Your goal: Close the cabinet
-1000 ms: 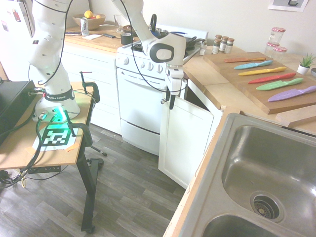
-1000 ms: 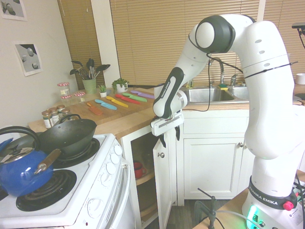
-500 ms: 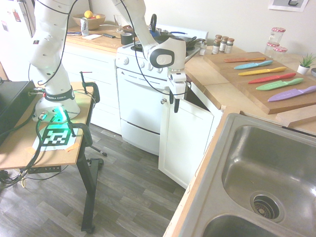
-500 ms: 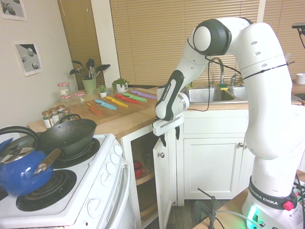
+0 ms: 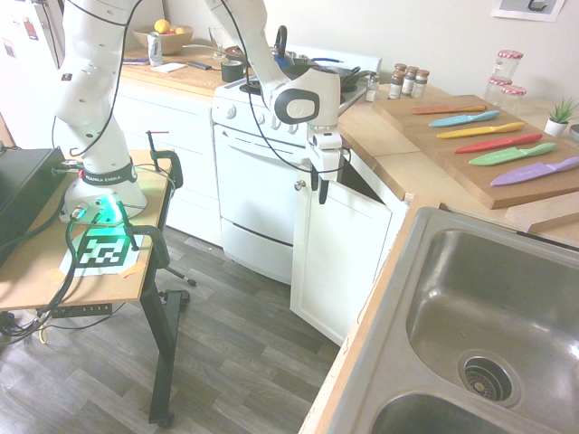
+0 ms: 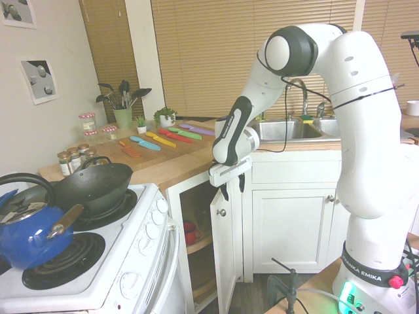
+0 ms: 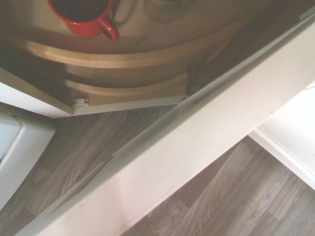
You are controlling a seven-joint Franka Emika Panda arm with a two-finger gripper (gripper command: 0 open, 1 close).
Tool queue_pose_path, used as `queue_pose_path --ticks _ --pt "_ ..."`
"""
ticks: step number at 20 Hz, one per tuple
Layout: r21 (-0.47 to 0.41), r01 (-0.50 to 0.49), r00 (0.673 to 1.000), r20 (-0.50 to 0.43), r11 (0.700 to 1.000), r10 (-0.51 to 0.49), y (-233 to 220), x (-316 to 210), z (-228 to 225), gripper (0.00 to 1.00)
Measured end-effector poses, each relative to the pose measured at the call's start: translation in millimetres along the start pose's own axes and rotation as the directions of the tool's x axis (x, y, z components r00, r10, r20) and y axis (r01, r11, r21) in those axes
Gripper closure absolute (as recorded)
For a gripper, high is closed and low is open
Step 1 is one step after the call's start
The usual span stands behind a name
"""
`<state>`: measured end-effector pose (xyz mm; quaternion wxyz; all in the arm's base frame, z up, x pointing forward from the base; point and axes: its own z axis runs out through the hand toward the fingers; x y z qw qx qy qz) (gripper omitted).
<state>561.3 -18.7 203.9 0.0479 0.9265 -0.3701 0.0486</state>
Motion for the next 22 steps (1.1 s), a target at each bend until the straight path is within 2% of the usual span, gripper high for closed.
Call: queue_pose_path --ticks 22 --pt "-0.002 0.039 0.999 -0.013 0.999 -0.039 -21.2 -3.6 -3.9 1.0"
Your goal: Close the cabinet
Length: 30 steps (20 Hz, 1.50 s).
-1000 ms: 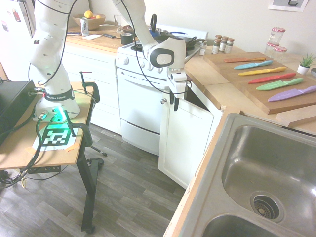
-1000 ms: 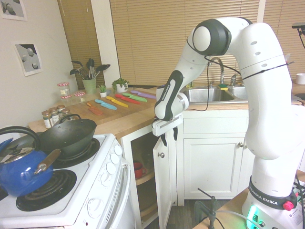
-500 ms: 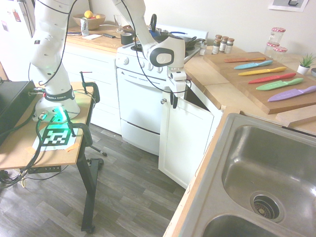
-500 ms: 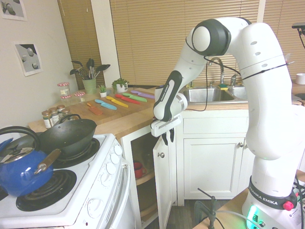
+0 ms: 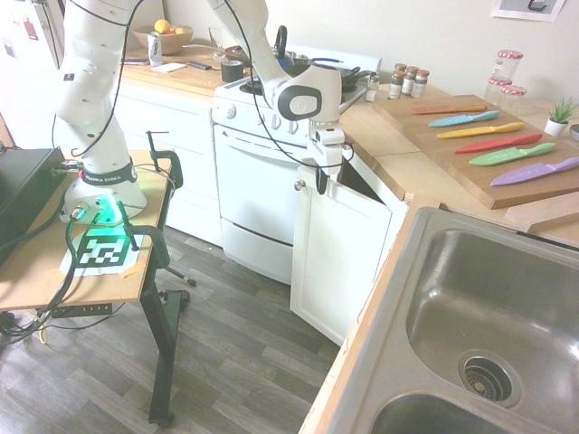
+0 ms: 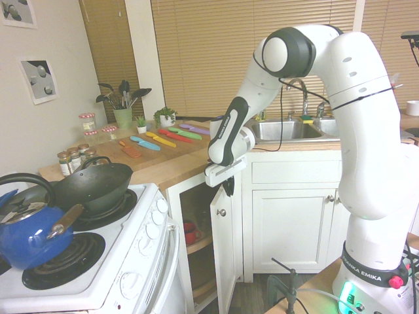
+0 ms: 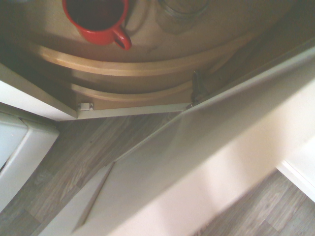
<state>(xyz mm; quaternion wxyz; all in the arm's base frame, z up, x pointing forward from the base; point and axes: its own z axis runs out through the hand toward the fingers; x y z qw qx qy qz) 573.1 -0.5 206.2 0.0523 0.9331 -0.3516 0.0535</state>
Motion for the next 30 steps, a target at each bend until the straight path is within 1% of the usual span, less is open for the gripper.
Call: queue_pose_path --ticks 6,13,19,25,28,30 --pt "-0.016 0.033 0.999 0.004 0.999 -0.033 -23.8 -1.6 3.6 1.0" --pt "-0.036 0.06 0.998 -0.003 0.998 -0.06 -63.1 1.0 -17.3 1.0" --pt "-0.072 0.075 0.997 0.002 0.995 -0.075 -98.0 6.6 -17.3 1.0" --pt "-0.075 0.076 0.997 -0.005 0.994 -0.077 -132.3 15.9 -29.0 1.0" --pt "-0.065 0.068 0.998 -0.013 0.996 -0.069 -133.9 18.1 -36.0 1.0" --pt "-0.049 0.054 0.998 -0.018 0.997 -0.055 -120.1 16.2 -34.3 1.0"
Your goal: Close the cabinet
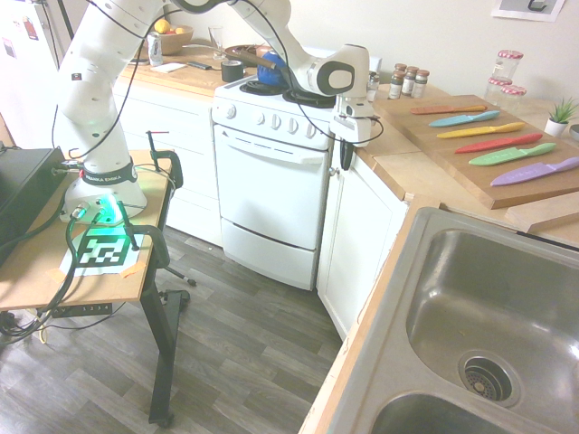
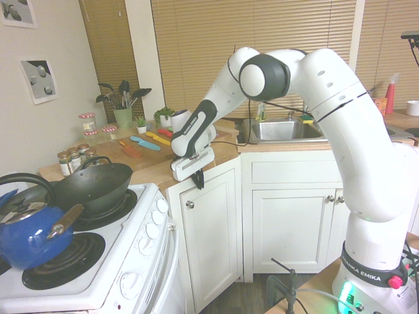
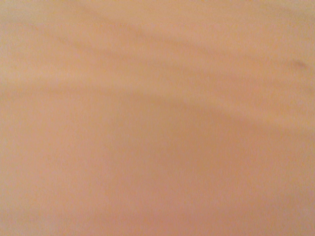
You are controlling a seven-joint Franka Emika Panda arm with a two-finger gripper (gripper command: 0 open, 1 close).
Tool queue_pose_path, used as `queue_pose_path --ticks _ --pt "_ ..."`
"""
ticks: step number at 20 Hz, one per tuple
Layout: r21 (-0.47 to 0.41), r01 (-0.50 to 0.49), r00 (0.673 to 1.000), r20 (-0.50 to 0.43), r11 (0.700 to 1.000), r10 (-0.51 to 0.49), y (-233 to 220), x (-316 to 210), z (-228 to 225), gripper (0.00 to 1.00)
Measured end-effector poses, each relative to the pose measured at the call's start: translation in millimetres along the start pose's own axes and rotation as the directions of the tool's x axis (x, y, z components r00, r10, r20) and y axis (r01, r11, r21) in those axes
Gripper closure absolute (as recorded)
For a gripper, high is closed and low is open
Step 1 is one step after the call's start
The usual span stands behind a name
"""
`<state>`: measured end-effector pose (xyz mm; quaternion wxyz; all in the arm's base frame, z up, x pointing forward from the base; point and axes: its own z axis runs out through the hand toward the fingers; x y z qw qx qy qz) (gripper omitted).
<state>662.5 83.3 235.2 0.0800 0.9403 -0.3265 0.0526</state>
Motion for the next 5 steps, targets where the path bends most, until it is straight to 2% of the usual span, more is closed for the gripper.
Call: queue_pose_path --ticks 4,5 --pt "0.033 -0.076 0.997 0.006 0.997 0.076 64.0 4.8 12.4 1.0" --pt "0.045 -0.099 0.995 0.012 0.994 0.098 85.1 8.1 15.8 0.0"
